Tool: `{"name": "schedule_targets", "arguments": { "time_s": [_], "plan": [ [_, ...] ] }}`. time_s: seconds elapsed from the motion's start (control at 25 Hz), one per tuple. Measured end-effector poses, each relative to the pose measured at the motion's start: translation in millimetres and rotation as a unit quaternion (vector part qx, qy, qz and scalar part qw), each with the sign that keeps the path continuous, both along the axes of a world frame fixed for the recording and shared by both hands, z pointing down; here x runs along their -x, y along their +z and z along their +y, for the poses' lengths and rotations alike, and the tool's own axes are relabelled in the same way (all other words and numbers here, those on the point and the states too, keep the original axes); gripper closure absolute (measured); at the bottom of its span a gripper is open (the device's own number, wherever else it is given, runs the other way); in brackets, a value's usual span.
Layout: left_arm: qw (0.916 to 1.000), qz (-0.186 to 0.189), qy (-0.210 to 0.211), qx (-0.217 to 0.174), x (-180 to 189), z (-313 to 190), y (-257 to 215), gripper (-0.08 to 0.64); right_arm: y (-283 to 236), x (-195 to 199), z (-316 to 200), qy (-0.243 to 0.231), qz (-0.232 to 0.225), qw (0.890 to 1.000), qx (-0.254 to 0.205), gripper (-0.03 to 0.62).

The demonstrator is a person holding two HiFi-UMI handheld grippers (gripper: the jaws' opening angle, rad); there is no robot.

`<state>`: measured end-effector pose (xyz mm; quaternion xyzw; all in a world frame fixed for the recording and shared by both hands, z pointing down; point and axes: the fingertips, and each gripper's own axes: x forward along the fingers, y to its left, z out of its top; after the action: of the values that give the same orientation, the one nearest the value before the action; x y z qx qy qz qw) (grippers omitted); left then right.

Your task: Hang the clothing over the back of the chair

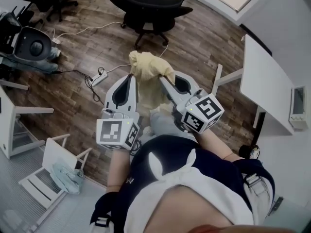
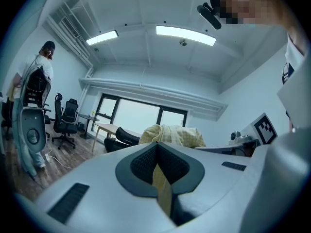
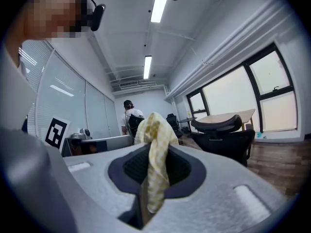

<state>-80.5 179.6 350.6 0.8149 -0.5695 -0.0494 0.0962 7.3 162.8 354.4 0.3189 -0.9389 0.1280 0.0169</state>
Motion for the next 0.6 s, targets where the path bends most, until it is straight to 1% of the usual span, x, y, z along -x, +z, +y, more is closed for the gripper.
{"name": "schedule_targets", "arguments": {
  "time_s": [0.12, 0.24, 0.6],
  "plan": [
    [1.0000, -0.005, 0.001, -0.003, -1, -21, -3, 0.555, -7, 2, -21, -0.001, -0.007, 1.000, -0.004, 0.535],
    [0.9999, -0.009, 0.005, 0.004, -4, -42, -2, 0.555, -13, 0, -43, 0.000, -0.013, 1.000, -0.008, 0.535],
    [0.9998, -0.007, 0.008, 0.015, -6, -91, 4, 0.554, -23, 0, -97, 0.004, -0.023, 1.000, -0.019, 0.534]
  ]
}}
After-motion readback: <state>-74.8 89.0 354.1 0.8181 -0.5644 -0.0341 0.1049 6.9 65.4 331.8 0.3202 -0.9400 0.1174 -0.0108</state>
